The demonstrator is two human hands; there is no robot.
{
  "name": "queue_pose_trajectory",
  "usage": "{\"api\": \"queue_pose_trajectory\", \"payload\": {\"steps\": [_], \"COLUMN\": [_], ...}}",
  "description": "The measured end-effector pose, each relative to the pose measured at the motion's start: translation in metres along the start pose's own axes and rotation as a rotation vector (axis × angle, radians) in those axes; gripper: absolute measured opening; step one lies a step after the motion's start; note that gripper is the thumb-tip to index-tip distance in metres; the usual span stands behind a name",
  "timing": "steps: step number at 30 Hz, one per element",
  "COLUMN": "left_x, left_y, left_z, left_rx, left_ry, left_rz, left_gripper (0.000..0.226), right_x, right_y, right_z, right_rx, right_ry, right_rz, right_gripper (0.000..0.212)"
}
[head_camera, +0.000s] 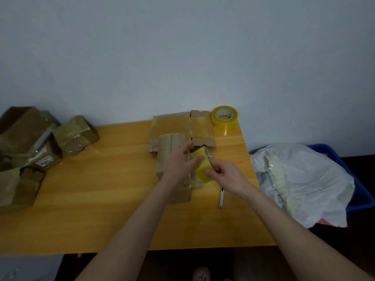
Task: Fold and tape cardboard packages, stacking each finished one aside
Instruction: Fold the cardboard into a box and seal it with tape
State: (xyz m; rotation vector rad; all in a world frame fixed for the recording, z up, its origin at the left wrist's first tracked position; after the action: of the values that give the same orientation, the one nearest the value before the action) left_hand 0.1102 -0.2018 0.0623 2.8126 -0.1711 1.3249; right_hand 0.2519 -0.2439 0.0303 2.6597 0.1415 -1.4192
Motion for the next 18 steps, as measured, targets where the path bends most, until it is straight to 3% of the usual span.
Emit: {"api": "queue_pose_trajectory", "payload": {"steps": [3,6,12,18], "left_x": [0.000,0.001,-0.006,-0.006], "left_y": [0.006,0.010,0.013,0.007], "left_z": [-0.020,-0.033,-0.035,-0.042], "left_rx": [0.106,0.165,0.027,0.035], "left_ry": [0.041,-0.014,0.143,0.013], "left_rz": [0.000,0.008,-0.054,-0.050], "left_gripper": [0.003,0.012,0.008,0.016], "right_x": [-0.022,-0.032,-0.045,-0.051], "right_y": [0.002,0.004,0.004,-0.001], "right_z": [-0.001,-0.001,-0.003,0.001], "right_rx": [-0.019,-0.036,-0.016,-0.019], "right_ry": [0.076,0.116,0.097,0.063], "right_rz": [-0.079,-0.112,-0.090,-0.072], "right_gripper": [0.028,0.026,0.025,0.027]}}
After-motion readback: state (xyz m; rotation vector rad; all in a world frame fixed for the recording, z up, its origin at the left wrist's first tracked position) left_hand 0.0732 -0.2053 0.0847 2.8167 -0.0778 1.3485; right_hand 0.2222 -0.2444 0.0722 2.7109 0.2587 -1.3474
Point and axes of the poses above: each hand's wrist, its own y-axis away from the middle knuckle, its own z-axis out of the palm, x = y × z, the point moved 7 cm from there along -y, towards the middle knuckle, and after that the axes turned 3 degrees about x, right-handed, at the moved point
